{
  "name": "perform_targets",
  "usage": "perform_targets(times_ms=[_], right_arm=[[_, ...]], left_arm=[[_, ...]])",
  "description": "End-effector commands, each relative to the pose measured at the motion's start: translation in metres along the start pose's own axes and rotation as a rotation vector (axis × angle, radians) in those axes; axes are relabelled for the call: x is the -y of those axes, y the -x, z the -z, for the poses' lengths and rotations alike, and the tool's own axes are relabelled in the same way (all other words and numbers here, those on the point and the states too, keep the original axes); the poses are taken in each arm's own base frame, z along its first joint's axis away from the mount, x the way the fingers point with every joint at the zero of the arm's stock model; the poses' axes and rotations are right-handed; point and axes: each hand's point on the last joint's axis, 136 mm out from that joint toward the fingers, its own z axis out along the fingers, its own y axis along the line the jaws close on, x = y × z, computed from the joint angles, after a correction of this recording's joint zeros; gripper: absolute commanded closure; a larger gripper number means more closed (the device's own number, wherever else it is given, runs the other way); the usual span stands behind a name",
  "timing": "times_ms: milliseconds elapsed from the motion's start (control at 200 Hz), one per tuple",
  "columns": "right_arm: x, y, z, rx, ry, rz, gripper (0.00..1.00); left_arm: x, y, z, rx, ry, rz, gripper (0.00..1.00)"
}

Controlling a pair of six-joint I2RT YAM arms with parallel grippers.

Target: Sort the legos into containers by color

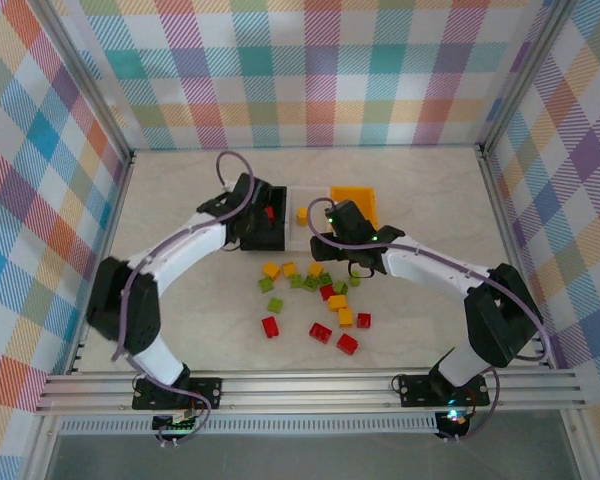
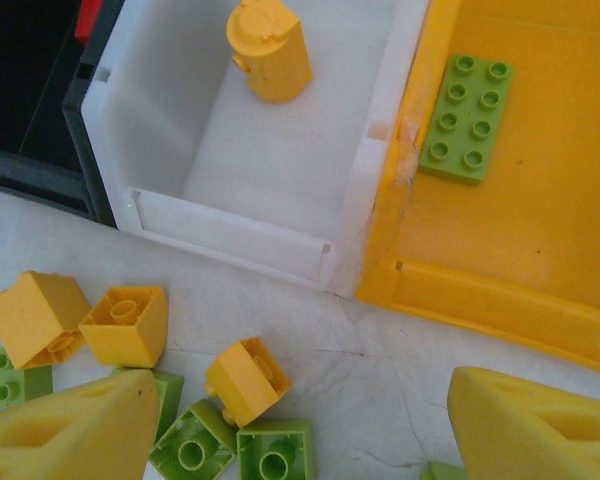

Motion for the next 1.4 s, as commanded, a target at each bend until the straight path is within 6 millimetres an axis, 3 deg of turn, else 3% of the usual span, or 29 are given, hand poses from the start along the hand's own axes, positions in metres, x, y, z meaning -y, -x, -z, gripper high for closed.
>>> perform_targets(times_ms=[0, 260, 365, 455, 590, 820, 940, 1025, 1110, 1210, 1395], right_arm=[[0.002, 0.007, 0.012, 0.039, 0.008, -0.028, 0.23], [0.004, -0.001, 0.018, 0.027, 0.021, -0.032, 0.22], [0.003, -0.005, 0.020, 0.021, 0.035, -0.032, 0.20], [0.003, -0.009, 0.022, 0.010, 0.038, -0.031, 0.19], [0.006, -0.015, 0.025, -0.001, 0.037, -0.032, 0.18], [0.018, -0.040, 0.029, -0.061, 0.005, -0.052, 0.19], [0.030, -0.057, 0.029, -0.093, -0.038, -0.072, 0.20], [0.040, -0.065, 0.025, -0.119, -0.078, -0.090, 0.28], [0.052, -0.072, 0.014, -0.154, -0.092, -0.129, 0.37], [0.058, -0.075, -0.001, -0.176, -0.098, -0.142, 0.39], [0.057, -0.078, -0.014, -0.206, -0.095, -0.150, 0.44]], left_arm=[[-0.004, 0.019, -0.021, 0.012, 0.070, -0.016, 0.68], [0.008, 0.026, -0.056, -0.031, 0.110, -0.021, 0.67], [0.008, 0.019, -0.063, -0.054, 0.110, -0.019, 0.58], [0.010, 0.016, -0.063, -0.060, 0.091, -0.008, 0.44], [0.020, 0.020, -0.046, -0.042, 0.036, 0.006, 0.33], [0.048, 0.021, 0.022, 0.019, -0.153, 0.015, 0.23], [0.051, -0.005, 0.053, 0.007, -0.252, 0.011, 0.19], [0.047, -0.033, 0.065, -0.024, -0.303, 0.009, 0.19], [0.033, -0.061, 0.070, -0.056, -0.338, 0.036, 0.18], [0.010, -0.090, 0.070, -0.090, -0.337, 0.059, 0.18], [-0.016, -0.115, 0.077, -0.116, -0.326, 0.076, 0.18]])
